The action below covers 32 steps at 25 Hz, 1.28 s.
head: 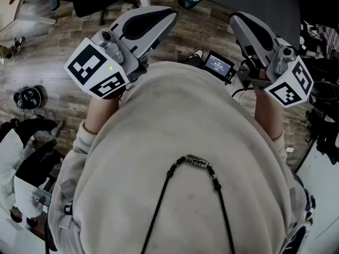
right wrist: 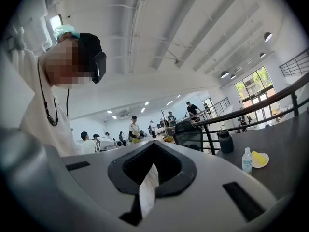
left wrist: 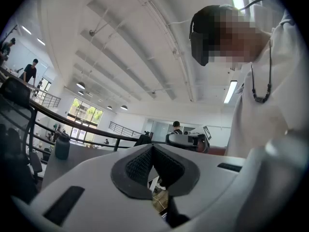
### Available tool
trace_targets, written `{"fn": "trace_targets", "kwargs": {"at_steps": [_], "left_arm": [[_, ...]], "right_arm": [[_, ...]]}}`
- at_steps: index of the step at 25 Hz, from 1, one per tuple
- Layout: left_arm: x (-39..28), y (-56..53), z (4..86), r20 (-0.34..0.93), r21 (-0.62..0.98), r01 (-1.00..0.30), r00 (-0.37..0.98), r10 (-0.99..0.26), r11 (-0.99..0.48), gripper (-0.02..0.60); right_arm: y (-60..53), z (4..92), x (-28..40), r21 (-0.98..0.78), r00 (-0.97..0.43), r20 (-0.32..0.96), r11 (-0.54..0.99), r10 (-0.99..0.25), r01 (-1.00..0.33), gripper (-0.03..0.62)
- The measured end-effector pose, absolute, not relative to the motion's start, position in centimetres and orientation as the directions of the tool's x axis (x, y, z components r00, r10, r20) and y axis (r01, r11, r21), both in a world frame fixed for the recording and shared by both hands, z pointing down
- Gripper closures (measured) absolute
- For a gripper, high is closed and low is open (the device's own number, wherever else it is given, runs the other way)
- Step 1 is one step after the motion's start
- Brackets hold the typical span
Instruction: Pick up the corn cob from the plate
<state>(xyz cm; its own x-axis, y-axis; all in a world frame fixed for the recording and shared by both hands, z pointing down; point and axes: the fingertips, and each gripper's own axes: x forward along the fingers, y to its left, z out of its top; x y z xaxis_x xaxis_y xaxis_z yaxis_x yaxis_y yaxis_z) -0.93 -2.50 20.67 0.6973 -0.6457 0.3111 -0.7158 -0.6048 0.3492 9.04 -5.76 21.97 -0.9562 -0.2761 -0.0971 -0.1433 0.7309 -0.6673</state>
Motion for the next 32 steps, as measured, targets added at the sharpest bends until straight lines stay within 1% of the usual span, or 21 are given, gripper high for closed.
{"fn": "trace_targets", "kwargs": {"at_steps": [4,9,15,18,21,24,27,32], "left_arm": [[-1.3,-2.4,19.8,0.300,0.346,-0.722,0.690,-0.658,-0.600,0.581],[-1.3,-3.1,17.7,0.241,0.343,-0.715,0.694,-0.678,-0.610,0.581],[-1.6,-1.8,20.8,0.238,0.371,-0.698,0.709,-0.664,-0.612,0.581],[-3.3,0.5,23.1,0.203,0.384,-0.683,0.719,-0.664,-0.622,0.581],[-4.9,5.5,25.0,0.163,0.384,-0.660,0.736,-0.657,-0.645,0.581],[-5.8,8.1,23.1,0.149,0.366,-0.637,0.760,-0.633,-0.679,0.581],[-6.1,6.4,21.5,0.154,0.356,-0.632,0.766,-0.624,-0.688,0.581],[-4.2,3.3,23.6,0.188,0.336,-0.625,0.778,-0.600,-0.705,0.581]], "right_arm": [[-6.1,21.2,8.9,-0.677,-0.953,-0.123,0.726,-0.278,-0.124,0.579],[-6.2,20.9,8.8,-0.725,-0.952,-0.120,0.680,-0.282,-0.110,0.579],[-4.9,23.4,9.3,-0.723,-0.943,-0.105,0.675,-0.317,-0.146,0.579],[-2.5,25.7,8.3,-0.721,-0.936,-0.090,0.670,-0.341,-0.175,0.579],[2.5,26.9,6.7,-0.693,-0.932,-0.075,0.690,-0.356,-0.207,0.579],[5.5,24.7,5.9,-0.670,-0.921,-0.081,0.705,-0.380,-0.232,0.579],[3.6,23.1,5.7,-0.677,-0.917,-0.083,0.697,-0.391,-0.236,0.579],[0.2,25.4,7.3,-0.694,-0.911,-0.063,0.674,-0.407,-0.254,0.579]]}}
